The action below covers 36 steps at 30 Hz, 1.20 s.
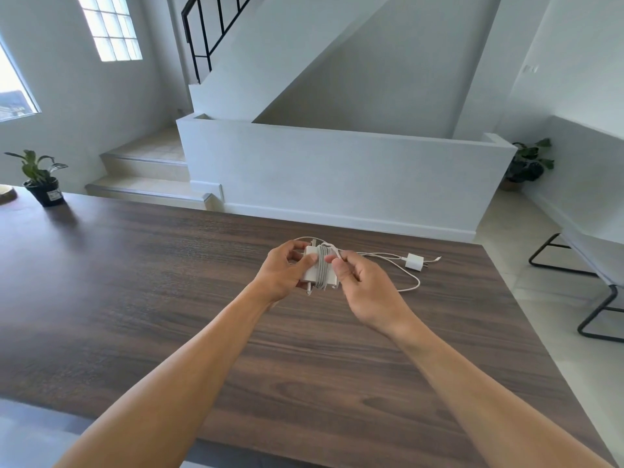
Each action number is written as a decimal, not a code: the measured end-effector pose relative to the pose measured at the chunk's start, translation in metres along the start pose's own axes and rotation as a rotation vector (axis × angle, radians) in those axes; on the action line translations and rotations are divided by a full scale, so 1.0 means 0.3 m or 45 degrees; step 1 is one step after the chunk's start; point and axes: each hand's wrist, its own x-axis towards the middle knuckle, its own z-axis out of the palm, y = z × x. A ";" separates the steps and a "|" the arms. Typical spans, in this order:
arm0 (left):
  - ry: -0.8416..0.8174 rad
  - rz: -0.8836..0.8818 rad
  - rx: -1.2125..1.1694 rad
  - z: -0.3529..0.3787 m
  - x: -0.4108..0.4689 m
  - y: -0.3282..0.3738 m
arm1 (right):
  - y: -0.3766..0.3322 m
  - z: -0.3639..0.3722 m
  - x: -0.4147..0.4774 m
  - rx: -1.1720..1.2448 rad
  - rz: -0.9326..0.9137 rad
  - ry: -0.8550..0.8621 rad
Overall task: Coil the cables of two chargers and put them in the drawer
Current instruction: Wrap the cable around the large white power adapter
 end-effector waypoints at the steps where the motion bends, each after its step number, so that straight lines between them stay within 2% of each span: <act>1: -0.024 0.011 0.028 0.002 -0.004 -0.002 | -0.017 -0.002 0.007 -0.006 -0.001 0.011; 10: -0.131 0.031 -0.055 0.030 -0.046 -0.015 | -0.157 -0.070 0.139 -0.033 -0.017 0.002; 17: -0.160 0.025 -0.023 0.017 -0.040 -0.006 | -0.167 -0.032 0.150 -0.069 -0.074 -0.074; 22: -0.304 -0.042 -0.161 0.014 -0.046 -0.030 | -0.182 -0.045 0.154 -0.180 -0.069 -0.239; 27: -0.237 -0.066 -0.245 0.010 -0.044 -0.049 | -0.169 -0.077 0.163 -0.198 0.018 -0.296; 31: -0.262 -0.108 -0.404 -0.010 -0.048 -0.044 | -0.077 -0.129 0.170 -0.113 0.199 -0.295; 36: -0.319 -0.112 -0.426 -0.027 -0.047 -0.033 | 0.083 -0.139 0.168 0.021 0.379 -0.177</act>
